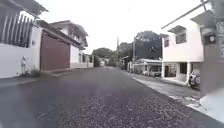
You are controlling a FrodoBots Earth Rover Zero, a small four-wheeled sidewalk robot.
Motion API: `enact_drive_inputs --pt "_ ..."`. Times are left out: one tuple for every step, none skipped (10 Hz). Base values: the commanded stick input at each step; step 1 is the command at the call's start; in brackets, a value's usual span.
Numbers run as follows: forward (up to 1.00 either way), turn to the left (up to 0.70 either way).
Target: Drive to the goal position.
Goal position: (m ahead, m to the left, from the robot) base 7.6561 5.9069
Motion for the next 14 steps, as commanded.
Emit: enact_drive_inputs --pt "0.50 0.00" --pt "0.50 0.00" --pt "0.50 0.00" --pt "0.50 0.00" --pt "0.50 0.00" --pt "0.50 0.00" --pt "0.50 0.00" --pt "0.50 0.00" --pt "0.50 0.00" --pt "0.50 0.00" --pt "0.50 0.00" --pt "0.50 0.00" --pt "0.50 0.00" --pt "0.50 0.00"
